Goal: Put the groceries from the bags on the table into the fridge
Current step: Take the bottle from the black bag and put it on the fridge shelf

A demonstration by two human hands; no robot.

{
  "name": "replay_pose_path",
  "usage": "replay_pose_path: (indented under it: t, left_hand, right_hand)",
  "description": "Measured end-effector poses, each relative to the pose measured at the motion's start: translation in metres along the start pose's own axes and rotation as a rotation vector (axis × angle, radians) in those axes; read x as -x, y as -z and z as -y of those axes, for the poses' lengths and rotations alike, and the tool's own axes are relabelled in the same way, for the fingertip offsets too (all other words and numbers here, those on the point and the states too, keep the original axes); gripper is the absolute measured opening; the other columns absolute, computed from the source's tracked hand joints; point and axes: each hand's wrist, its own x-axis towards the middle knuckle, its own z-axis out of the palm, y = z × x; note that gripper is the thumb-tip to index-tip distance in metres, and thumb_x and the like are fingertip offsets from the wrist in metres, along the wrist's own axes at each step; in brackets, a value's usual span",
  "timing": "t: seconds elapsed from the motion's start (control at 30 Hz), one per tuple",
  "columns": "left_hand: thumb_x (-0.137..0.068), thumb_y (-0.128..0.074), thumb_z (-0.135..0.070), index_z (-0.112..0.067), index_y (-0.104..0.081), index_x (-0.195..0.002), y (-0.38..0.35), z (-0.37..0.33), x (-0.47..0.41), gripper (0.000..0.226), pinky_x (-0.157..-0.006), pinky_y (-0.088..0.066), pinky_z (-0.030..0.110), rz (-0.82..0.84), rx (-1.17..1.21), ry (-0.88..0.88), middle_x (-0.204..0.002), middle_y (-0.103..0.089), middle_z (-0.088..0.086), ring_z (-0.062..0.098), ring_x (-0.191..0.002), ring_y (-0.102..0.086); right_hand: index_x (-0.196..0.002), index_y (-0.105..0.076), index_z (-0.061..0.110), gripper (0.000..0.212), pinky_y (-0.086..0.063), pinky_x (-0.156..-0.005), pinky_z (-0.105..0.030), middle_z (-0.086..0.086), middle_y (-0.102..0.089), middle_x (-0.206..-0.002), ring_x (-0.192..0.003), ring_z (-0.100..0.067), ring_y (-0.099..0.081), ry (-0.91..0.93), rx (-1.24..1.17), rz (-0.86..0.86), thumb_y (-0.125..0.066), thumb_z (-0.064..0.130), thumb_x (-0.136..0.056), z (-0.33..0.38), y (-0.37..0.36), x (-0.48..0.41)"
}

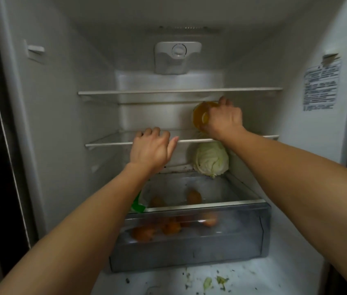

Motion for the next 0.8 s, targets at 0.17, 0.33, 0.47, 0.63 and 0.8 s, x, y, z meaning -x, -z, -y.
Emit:
replay_pose_path:
  t: [0.17, 0.33, 0.47, 0.63, 0.8]
  left_hand:
    - [-0.095, -0.014, -0.05, -0.014, -0.067, -0.095, -0.001, 0.001, -0.001, 0.064, -0.072, -0.042, 0.04, 0.036, -0.021, 0.004, -0.094, -0.066, 0.013, 0.035, -0.086, -0.06]
    - [-0.1, -0.023, -0.047, -0.015, -0.06, -0.114, 0.01, 0.001, -0.002, 0.05, -0.089, -0.038, 0.044, 0.101, 0.029, 0.026, -0.116, -0.058, 0.013, 0.032, -0.108, -0.052]
    - [-0.097, -0.039, -0.03, -0.011, -0.055, -0.119, 0.034, -0.005, 0.006, 0.034, -0.091, -0.036, 0.044, 0.068, 0.032, 0.013, -0.119, -0.054, 0.014, 0.032, -0.109, -0.048]
    - [-0.09, -0.047, -0.018, -0.008, -0.056, -0.114, 0.078, -0.02, 0.042, 0.028, -0.083, -0.039, 0.043, 0.061, -0.008, 0.018, -0.113, -0.054, 0.014, 0.033, -0.103, -0.05]
    - [-0.088, -0.05, -0.017, -0.006, -0.059, -0.105, 0.122, -0.049, 0.112, 0.022, -0.068, -0.041, 0.04, 0.117, 0.014, 0.103, -0.105, -0.059, 0.017, 0.038, -0.097, -0.058]
  right_hand:
    - [-0.139, -0.045, 0.027, 0.068, -0.043, -0.084, -0.038, -0.018, -0.048, -0.129, -0.119, -0.036, -0.045, -0.011, 0.018, 0.028, -0.061, 0.061, -0.082, 0.002, 0.001, 0.0]
    - [-0.128, -0.056, 0.019, 0.055, -0.045, -0.08, -0.039, -0.017, -0.052, -0.124, -0.116, -0.035, -0.046, 0.014, 0.017, -0.039, -0.056, 0.055, -0.086, -0.001, 0.017, 0.018]
    - [-0.122, -0.058, 0.015, 0.042, -0.046, -0.077, -0.04, -0.017, -0.055, -0.122, -0.114, -0.035, -0.049, 0.089, 0.022, -0.113, -0.055, 0.042, -0.09, -0.007, 0.035, 0.041]
    - [-0.12, -0.058, 0.014, 0.037, -0.044, -0.073, -0.039, -0.014, -0.056, -0.121, -0.111, -0.032, -0.05, 0.191, 0.009, -0.113, -0.051, 0.037, -0.092, -0.007, 0.054, 0.088]
    - [-0.121, -0.057, 0.013, 0.035, -0.045, -0.079, -0.04, -0.013, -0.058, -0.122, -0.113, -0.031, -0.051, 0.303, -0.041, -0.04, -0.049, 0.034, -0.094, -0.007, 0.073, 0.16]
